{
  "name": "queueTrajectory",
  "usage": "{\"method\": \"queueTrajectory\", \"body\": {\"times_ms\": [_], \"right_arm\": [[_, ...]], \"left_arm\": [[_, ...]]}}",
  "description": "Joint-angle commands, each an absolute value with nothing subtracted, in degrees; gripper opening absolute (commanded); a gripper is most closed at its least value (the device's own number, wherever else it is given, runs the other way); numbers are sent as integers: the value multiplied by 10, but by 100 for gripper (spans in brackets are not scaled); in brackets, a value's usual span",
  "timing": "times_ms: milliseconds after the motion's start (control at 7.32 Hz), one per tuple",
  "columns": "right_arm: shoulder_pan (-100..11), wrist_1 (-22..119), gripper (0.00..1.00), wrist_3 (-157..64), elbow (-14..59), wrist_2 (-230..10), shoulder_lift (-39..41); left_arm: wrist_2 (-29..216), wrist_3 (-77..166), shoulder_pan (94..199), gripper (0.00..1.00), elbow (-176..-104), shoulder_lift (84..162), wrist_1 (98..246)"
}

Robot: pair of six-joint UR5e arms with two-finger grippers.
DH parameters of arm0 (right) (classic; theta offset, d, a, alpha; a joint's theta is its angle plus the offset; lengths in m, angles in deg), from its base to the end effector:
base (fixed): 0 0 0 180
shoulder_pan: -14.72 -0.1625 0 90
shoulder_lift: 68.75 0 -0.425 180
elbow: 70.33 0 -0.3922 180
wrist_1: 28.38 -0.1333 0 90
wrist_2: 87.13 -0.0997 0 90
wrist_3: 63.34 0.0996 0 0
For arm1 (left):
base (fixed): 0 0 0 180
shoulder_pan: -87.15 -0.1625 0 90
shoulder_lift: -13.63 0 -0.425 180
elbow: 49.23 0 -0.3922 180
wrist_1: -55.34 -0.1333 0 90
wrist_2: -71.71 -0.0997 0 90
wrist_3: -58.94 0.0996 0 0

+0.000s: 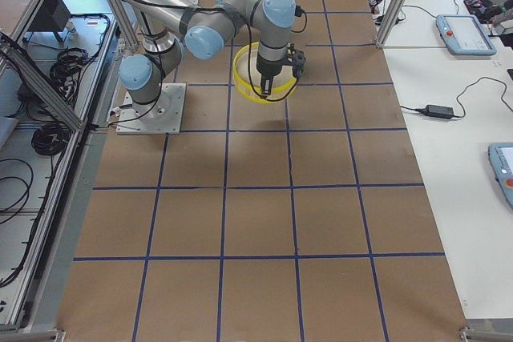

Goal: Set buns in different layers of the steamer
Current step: 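Release the white bun into the lower tier and raise the left gripper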

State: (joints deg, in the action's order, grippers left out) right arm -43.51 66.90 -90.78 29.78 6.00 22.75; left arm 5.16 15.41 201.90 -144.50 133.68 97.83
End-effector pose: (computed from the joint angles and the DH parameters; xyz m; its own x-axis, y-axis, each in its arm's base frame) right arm -0.1390 -0.4672 0.4236 -0.9971 0.0731 0.0216 0.0745 0.9943 0.0767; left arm -0.4290 -0.5175 0.2354 -0.8604 -0.2776 0.4274 -0.2529 0.9607 0.1148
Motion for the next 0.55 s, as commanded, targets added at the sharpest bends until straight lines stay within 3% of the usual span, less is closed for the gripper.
{"method": "queueTrajectory", "body": {"times_ms": [0, 410], "right_arm": [[-435, 669, 13, -908, 298, 59, 227], [-438, 667, 13, -901, 299, 58, 230]], "left_arm": [[58, 149, 2019, 79, -1444, 1334, 980], [-9, 162, 2008, 86, -1446, 1273, 1019]]}}
